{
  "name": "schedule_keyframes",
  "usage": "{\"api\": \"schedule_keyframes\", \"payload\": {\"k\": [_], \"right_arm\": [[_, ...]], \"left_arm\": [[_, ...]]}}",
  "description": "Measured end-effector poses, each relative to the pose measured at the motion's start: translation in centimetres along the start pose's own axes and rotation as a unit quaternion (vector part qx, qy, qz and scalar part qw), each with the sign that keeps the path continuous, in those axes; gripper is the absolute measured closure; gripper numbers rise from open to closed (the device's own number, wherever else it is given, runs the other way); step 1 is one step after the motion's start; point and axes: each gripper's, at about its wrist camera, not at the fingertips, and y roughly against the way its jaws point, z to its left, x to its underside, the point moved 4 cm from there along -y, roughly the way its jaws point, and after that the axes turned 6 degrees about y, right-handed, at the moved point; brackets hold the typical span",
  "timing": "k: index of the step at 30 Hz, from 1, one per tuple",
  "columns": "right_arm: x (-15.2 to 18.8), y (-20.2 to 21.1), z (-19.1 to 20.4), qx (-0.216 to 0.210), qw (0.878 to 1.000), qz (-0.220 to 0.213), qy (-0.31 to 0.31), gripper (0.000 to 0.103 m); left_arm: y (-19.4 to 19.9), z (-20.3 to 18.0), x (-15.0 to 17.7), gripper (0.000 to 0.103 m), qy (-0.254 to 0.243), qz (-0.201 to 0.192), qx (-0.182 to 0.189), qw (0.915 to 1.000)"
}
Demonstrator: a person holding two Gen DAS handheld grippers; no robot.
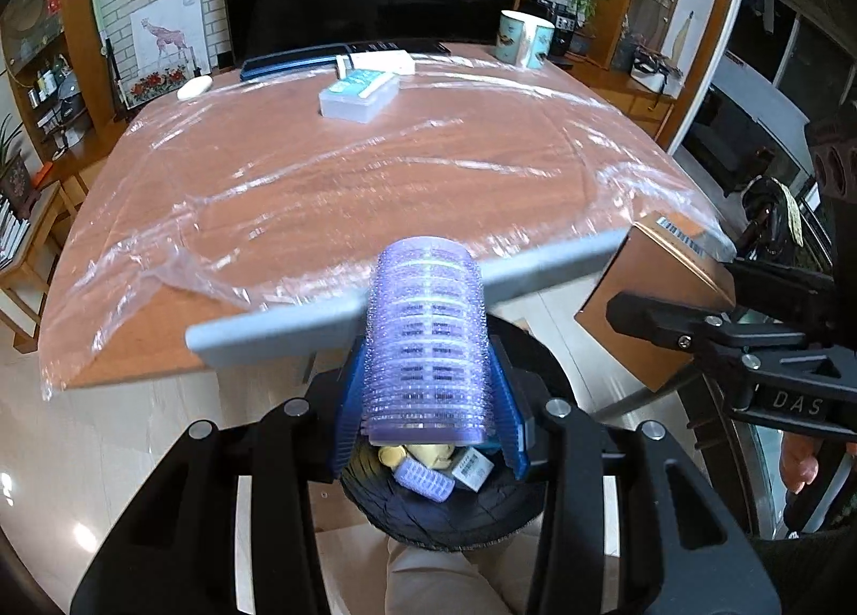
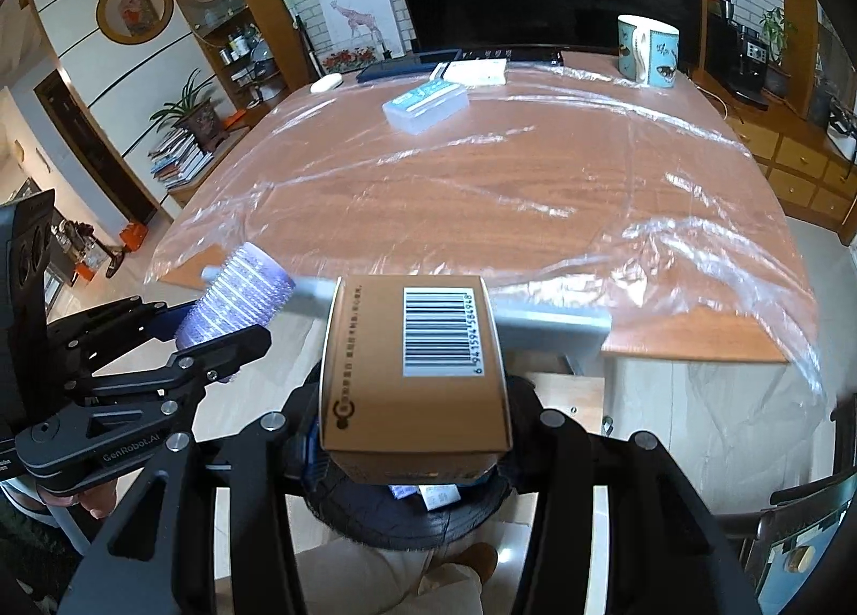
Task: Collect trash
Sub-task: 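Carry the purple rollers and L'Oreal box over the black trash bin, then open both tools to drop the rollers and box into the bin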
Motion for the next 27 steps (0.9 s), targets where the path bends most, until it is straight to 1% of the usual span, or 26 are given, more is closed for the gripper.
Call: {"api": "schedule_keyframes", "payload": {"k": [6,12,19,27], "right_arm": [[1.9,-0.8,0.3,-0.002,1.000,0.023,0.002,0.056],[3.9,-2.9,0.4,-0.001,0.999,0.054,0.002,0.056],[4.5,-5.1,0.1,0.002,0.997,0.075,-0.003,0.056],[4.8,-7.4,0.1,0.008,0.995,0.097,0.001,0.056]], "left_arm": [[-0.8,-0.6,2.2,0.059,-0.016,0.022,-0.002,0.9996],[-2.2,-0.2,4.1,0.059,-0.018,0.049,0.001,0.9987],[-4.0,0.4,5.5,0.059,-0.020,0.071,-0.009,0.9973],[-5.8,0.9,6.2,0.059,-0.019,0.092,-0.014,0.9955]]}}
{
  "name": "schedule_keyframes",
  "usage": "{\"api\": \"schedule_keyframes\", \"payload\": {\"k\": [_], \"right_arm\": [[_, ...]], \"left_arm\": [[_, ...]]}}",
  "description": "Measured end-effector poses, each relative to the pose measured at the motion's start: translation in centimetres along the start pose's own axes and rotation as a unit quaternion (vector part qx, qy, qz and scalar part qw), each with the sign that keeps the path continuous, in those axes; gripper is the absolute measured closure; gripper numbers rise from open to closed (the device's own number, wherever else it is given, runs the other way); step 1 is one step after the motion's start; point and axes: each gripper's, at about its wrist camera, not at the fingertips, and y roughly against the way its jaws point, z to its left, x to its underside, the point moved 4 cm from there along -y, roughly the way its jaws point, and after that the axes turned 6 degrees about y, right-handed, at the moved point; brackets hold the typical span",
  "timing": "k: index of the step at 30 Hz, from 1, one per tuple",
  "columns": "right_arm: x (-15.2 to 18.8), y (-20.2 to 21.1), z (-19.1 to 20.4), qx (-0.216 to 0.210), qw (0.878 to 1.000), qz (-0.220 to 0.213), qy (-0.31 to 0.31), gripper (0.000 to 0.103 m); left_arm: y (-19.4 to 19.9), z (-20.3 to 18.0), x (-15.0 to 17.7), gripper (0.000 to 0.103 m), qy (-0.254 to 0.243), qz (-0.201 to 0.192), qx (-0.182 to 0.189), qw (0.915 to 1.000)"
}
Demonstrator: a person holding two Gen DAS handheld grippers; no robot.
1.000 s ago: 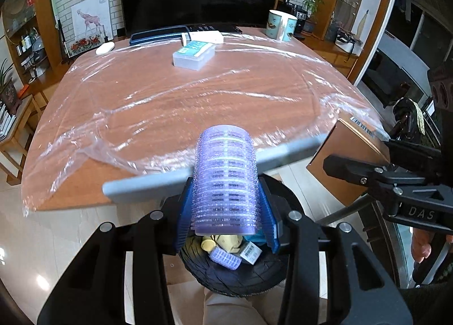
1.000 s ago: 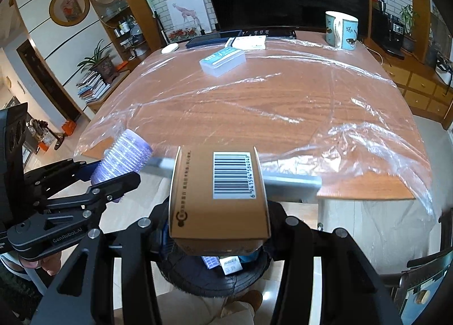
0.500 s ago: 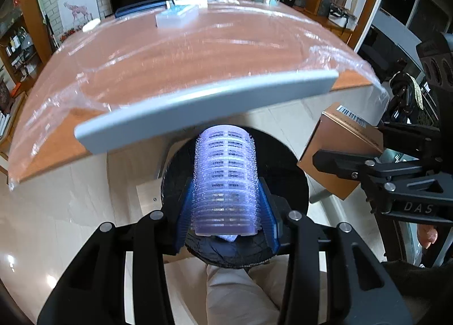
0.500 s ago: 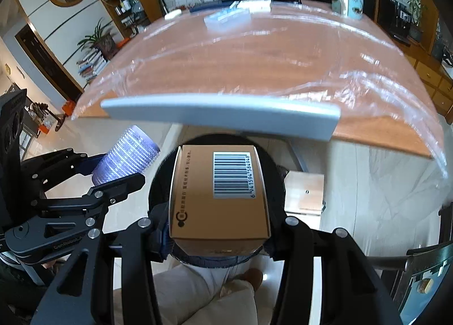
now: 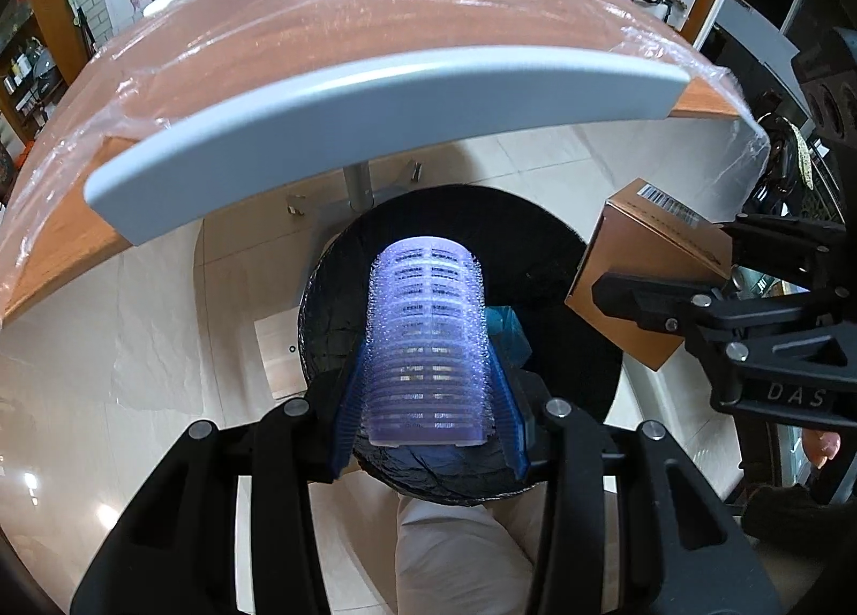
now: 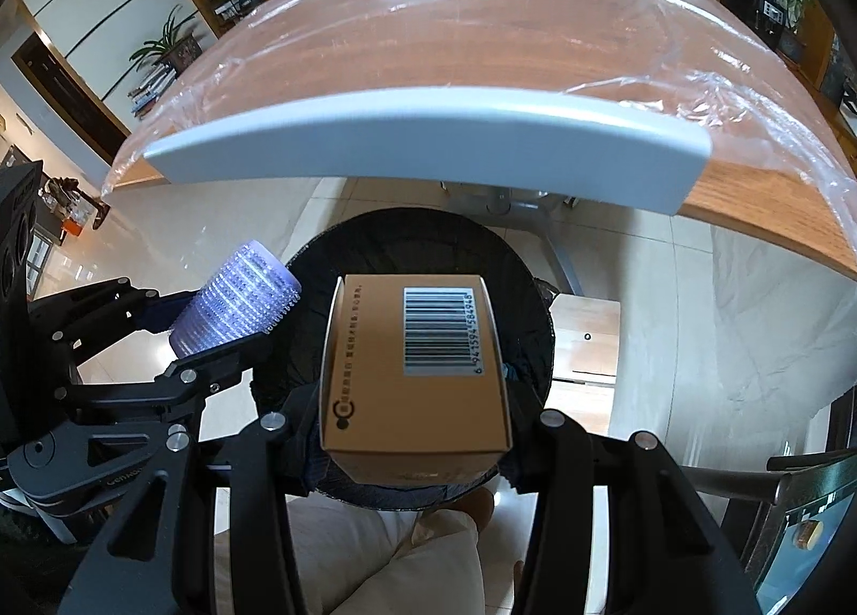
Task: Collect trash
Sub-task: 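Open both tools to drop the rollers and box into the bin, then move both open tools back over the table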
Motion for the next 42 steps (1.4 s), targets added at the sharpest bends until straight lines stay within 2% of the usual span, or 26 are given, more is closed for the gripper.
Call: {"api": "schedule_keyframes", "payload": {"k": [23,25,27,28,34,38,42], "right_arm": [[-0.1,-3.4,-0.6,0.015,0.999,0.035,-0.007,0.055],[0.0,-3.5,-0.6,0.018,0.999,0.039,-0.009,0.055],[0.0,-3.5,-0.9,0.024,0.999,0.038,-0.016,0.042],[0.0,-3.4,-0.8,0.023,0.999,0.036,-0.021,0.033],[0.1,-3.1,-1.1,0.019,0.999,0.035,-0.034,0.026],[0.2,-3.2,-1.2,0.008,0.998,0.035,-0.044,0.015],[0.5,-2.8,-1.1,0.000,0.999,0.033,-0.041,0.014]], "left_arm": [[-4.0,1.4,0.5,0.058,-0.018,0.047,-0.012,0.9987],[-4.2,1.6,0.5,0.053,-0.016,0.051,-0.010,0.9985],[-4.1,1.4,0.2,0.032,-0.012,0.047,-0.013,0.9987],[-4.0,1.3,0.2,0.031,-0.011,0.044,-0.012,0.9989],[-3.9,1.3,0.0,0.025,-0.017,0.046,-0.012,0.9987],[-4.0,1.1,0.2,0.014,-0.022,0.048,-0.018,0.9984],[-4.0,0.9,0.4,0.012,-0.025,0.053,-0.017,0.9981]]}}
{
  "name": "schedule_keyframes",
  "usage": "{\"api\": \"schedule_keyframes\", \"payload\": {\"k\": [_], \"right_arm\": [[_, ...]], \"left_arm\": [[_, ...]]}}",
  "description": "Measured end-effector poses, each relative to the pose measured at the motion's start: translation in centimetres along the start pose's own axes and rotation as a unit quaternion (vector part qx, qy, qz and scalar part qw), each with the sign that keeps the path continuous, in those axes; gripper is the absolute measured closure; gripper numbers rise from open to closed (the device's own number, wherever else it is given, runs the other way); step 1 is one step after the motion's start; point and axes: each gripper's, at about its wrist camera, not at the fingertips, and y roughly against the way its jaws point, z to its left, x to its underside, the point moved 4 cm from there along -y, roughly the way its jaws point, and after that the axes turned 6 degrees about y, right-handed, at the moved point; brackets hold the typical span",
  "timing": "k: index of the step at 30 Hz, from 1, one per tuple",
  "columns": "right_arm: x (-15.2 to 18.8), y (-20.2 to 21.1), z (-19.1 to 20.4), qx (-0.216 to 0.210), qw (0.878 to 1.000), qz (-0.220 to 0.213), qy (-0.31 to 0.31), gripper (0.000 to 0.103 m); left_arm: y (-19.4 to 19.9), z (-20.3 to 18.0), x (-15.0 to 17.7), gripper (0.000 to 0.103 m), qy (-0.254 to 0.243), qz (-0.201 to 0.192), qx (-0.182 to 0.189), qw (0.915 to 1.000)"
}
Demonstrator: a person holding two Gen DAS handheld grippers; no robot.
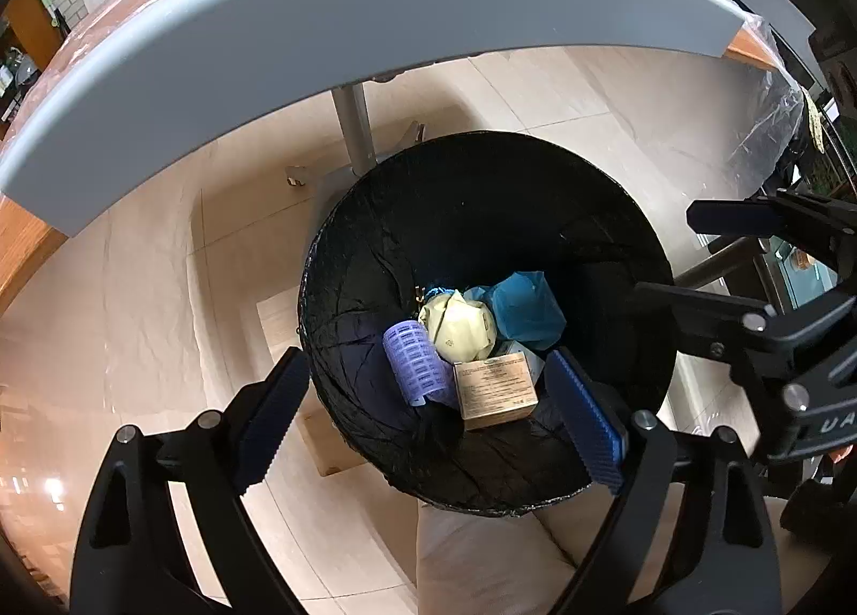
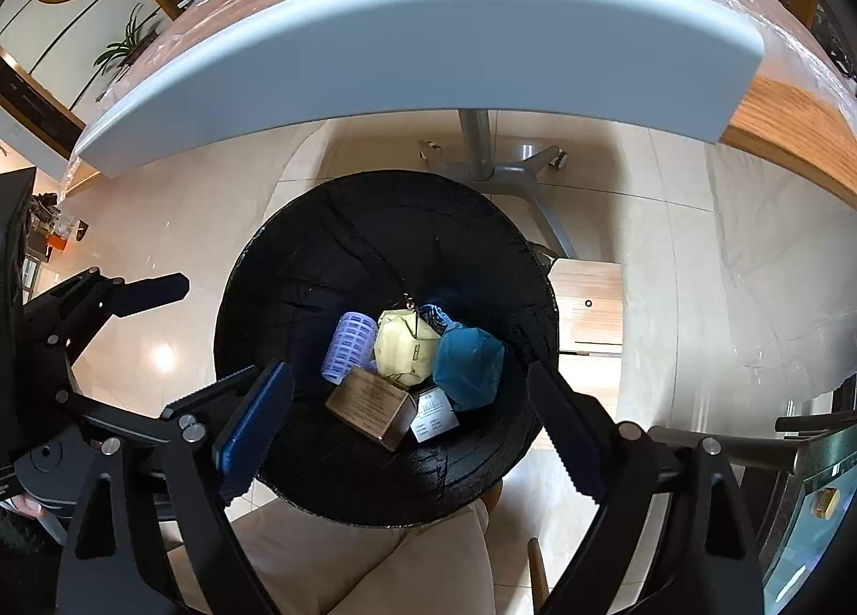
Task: Collect trash
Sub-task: 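Move both open tools back over the table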
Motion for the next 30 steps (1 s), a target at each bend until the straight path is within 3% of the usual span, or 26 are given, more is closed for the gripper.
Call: {"api": "schedule_keyframes", "payload": {"k": [6,12,16,19,25,30], "right_arm": [[0.5,4.0,0.1,-0.017,0.999,-0.035,0.009,0.014],[-2.1,11.4,-0.4,0.010,0.992,-0.128,0.015,0.005],[-6.6,14.4,-1.4,0.034,0.984,-0.177,-0.007,0.004],[-10.0,14.9,-2.3,0.054,0.980,-0.190,-0.019,0.004],[-18.8,14.1,-2.4,0.090,0.977,-0.192,-0.007,0.004],[-26.5,11.5,-3.2,0.069,0.983,-0.165,-0.026,0.004]], "left_arm": [[2.4,0.1,0.4,0.012,0.009,-0.017,0.020,0.9996],[8.8,0.4,-1.3,0.008,-0.002,-0.092,0.061,0.9939],[11.8,0.9,-4.4,0.005,-0.017,-0.146,0.045,0.9881],[12.7,1.9,-7.2,0.005,-0.021,-0.173,0.031,0.9841],[12.0,4.0,-12.7,0.005,-0.039,-0.193,-0.001,0.9804],[10.2,4.8,-17.3,0.005,-0.062,-0.189,-0.005,0.9799]]}}
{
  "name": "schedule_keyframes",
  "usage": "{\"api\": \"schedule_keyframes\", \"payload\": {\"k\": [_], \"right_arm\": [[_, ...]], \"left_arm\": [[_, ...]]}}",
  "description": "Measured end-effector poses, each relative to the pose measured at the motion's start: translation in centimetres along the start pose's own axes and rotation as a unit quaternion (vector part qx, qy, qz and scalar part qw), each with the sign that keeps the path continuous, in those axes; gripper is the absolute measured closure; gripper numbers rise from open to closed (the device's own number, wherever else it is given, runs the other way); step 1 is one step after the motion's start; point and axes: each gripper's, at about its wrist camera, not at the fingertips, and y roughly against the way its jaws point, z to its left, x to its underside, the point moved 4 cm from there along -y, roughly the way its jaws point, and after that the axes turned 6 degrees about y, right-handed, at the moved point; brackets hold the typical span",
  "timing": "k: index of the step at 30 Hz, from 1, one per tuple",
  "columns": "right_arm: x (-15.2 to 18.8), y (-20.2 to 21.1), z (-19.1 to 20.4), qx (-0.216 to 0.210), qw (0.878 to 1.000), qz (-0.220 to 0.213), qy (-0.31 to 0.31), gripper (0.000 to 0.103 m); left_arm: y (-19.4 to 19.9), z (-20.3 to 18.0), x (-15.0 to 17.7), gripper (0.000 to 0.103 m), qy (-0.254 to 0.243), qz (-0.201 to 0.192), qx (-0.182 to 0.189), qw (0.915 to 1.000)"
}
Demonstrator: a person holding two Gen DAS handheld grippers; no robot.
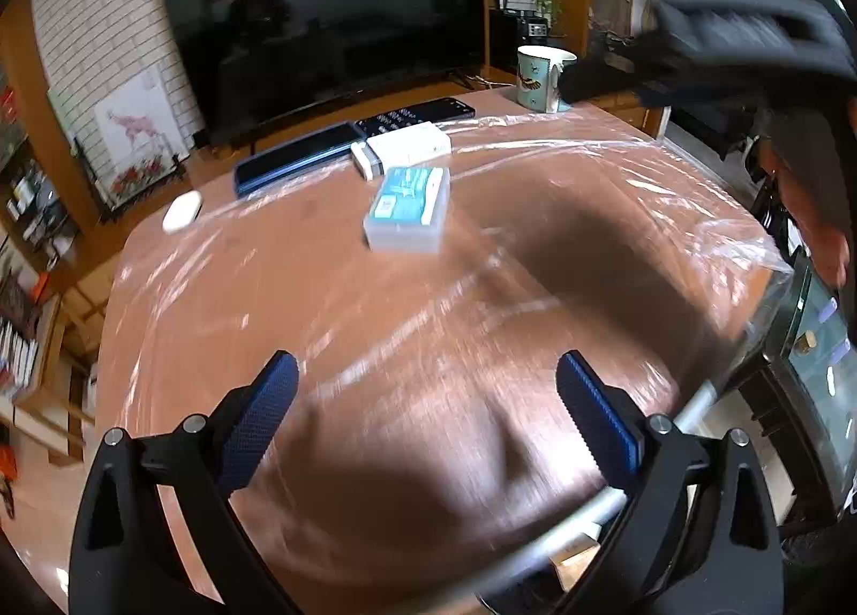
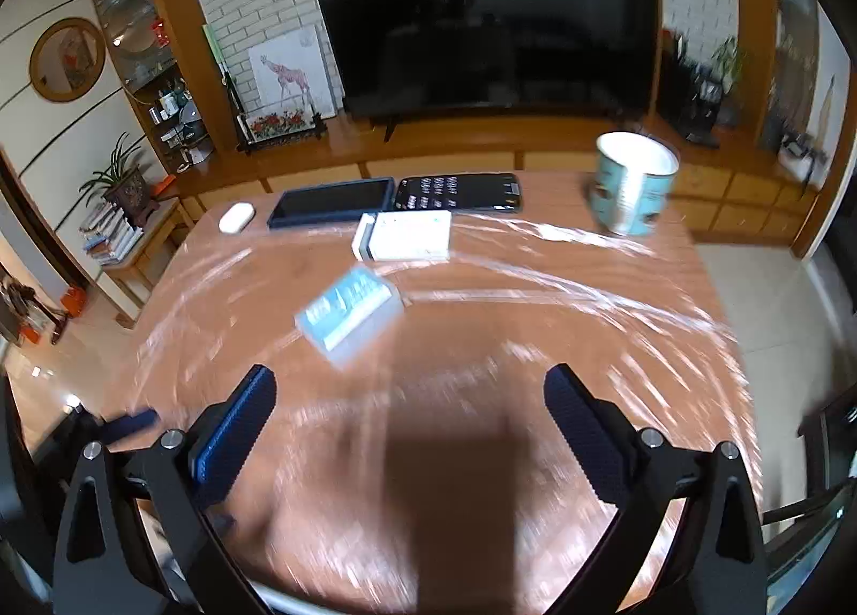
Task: Collect trash
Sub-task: 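Move both open tools back over the table, then grasp the blue dental floss box with the left tool while the right tool grasps the white medicine box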
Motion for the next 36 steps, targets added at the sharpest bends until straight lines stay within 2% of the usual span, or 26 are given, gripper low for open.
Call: {"api": "schedule_keyframes", "payload": {"k": [6,11,17,25,36], "right_arm": [[-4.4,-6.8,0.0,0.004,0.999,0.046,-0.012,0.004],[-6.0,-11.7,0.5,0.005,0.997,0.079,0.005,0.004],[-8.0,-16.5,0.4,-0.006,0.993,0.116,0.010,0.004],[-9.4,-19.4,0.8,-0.007,0.990,0.140,0.018,0.004],[-8.6,-21.3,0.7,0.014,0.985,0.171,0.025,0.004]], "left_arm": [[-4.2,0.6,-3.3,0.005,-0.014,0.006,-0.006,0.9999],[-7.2,0.9,-5.1,0.005,-0.015,0.017,-0.019,0.9996],[-9.9,1.3,-6.6,0.005,-0.007,0.029,-0.017,0.9994],[-11.8,1.9,-7.4,0.005,-0.001,0.041,-0.017,0.9990],[-13.2,1.9,-8.1,0.005,-0.018,0.050,-0.017,0.9984]]}}
